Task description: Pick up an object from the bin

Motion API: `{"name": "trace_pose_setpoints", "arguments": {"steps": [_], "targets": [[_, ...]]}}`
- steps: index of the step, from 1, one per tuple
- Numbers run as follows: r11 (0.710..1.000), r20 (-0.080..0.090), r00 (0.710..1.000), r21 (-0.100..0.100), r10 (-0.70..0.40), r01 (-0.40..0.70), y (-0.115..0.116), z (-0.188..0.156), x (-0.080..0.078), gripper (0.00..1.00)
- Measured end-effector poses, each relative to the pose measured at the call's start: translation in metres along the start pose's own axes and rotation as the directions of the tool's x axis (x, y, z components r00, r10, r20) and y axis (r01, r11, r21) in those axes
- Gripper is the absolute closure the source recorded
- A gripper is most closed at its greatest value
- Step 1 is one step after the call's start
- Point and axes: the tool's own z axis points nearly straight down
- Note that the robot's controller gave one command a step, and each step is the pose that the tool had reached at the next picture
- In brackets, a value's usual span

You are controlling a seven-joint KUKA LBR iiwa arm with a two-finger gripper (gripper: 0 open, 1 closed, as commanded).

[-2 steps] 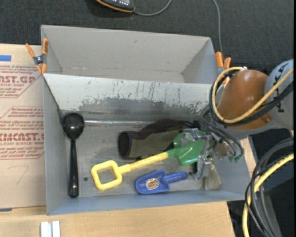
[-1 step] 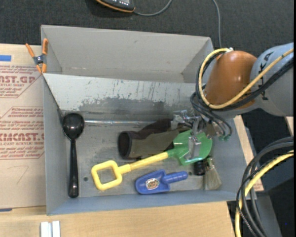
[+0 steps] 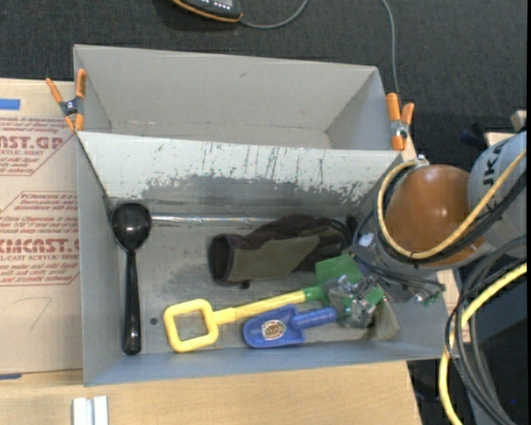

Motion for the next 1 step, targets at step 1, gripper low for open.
{"name": "trace_pose_setpoints", "arguments": {"steps": [1], "targets": [[1.0,0.0,1.0,0.0,-0.001,0.001,0.0,0.0,-0.0001,1.0]]}}
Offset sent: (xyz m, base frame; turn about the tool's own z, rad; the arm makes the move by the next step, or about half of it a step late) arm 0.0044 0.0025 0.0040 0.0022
